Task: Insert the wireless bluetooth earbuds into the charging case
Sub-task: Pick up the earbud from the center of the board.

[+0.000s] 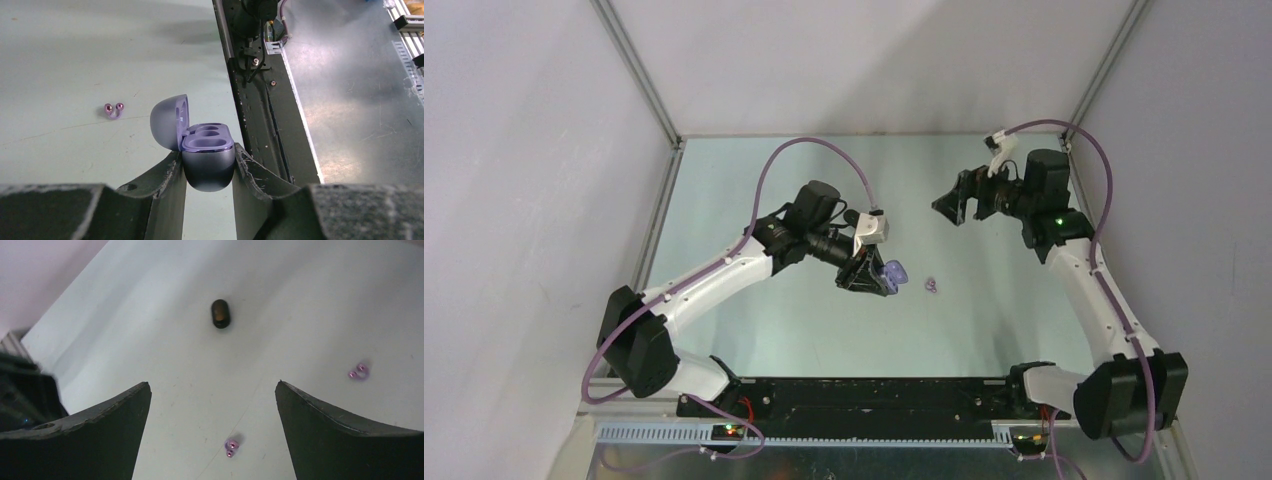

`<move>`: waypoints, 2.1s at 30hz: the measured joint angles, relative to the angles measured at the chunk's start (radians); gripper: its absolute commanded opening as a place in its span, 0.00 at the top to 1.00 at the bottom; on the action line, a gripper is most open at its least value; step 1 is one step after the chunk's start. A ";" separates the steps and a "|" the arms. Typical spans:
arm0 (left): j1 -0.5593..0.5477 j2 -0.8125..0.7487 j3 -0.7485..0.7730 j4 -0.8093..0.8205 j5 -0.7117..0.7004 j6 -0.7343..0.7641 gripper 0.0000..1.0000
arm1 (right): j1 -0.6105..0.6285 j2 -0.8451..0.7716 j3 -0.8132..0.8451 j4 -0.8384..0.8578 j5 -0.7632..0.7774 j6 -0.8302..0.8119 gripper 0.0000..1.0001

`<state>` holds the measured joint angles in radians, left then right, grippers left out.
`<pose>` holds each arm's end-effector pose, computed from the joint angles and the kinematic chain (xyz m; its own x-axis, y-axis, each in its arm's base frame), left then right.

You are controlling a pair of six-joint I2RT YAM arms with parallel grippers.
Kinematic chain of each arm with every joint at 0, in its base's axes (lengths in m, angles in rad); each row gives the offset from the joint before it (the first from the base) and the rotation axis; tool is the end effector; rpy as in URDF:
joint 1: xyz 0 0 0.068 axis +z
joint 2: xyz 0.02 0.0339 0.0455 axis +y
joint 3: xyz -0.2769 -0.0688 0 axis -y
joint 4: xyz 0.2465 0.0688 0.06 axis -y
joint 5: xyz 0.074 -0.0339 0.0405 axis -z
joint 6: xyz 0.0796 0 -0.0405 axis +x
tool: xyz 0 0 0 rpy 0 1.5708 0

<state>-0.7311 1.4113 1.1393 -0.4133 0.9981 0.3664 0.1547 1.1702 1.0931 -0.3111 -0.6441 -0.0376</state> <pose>0.1938 -0.2636 0.3043 -0.1367 0.3834 -0.9134 0.9589 -0.1804 -0.2192 0.2790 0.0919 0.3572 -0.3485 -0.0848 -0.9335 -0.6860 0.7018 0.1923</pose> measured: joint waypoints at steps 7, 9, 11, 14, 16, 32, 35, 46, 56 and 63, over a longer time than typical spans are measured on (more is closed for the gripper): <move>-0.001 0.000 0.000 0.000 0.000 0.000 1.00 | -0.097 0.181 0.019 0.045 0.154 0.167 0.06; -0.002 0.000 0.000 0.000 0.000 0.000 1.00 | -0.111 0.261 0.048 0.027 0.195 0.189 0.10; -0.004 0.000 0.000 0.000 0.000 0.000 1.00 | -0.124 0.343 0.088 0.012 0.220 0.203 0.14; -0.009 0.000 0.000 0.000 0.000 0.000 1.00 | -0.145 0.488 0.180 -0.029 0.254 0.222 0.24; -0.011 0.000 0.000 0.000 0.000 0.000 1.00 | -0.164 0.559 0.230 -0.052 0.269 0.228 0.34; -0.023 0.017 0.000 -0.012 -0.002 0.001 1.00 | -0.239 0.916 0.498 -0.219 0.307 0.247 0.63; -0.026 0.018 0.000 -0.018 -0.004 0.001 1.00 | -0.238 0.959 0.541 -0.239 0.307 0.247 0.63; -0.031 0.024 0.015 -0.033 -0.011 0.008 1.00 | -0.232 1.054 0.619 -0.275 0.296 0.263 0.66; -0.033 0.030 0.015 -0.045 -0.019 0.009 1.00 | -0.204 1.097 0.675 -0.282 0.280 0.281 0.70; -0.033 0.031 0.015 -0.045 -0.019 0.009 1.00 | -0.202 1.100 0.677 -0.284 0.269 0.287 0.69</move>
<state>-0.7639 1.4418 1.1542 -0.4583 0.9791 0.3752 -0.0475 2.2704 1.7702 -0.5953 -0.3752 0.2497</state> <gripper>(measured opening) 0.376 0.298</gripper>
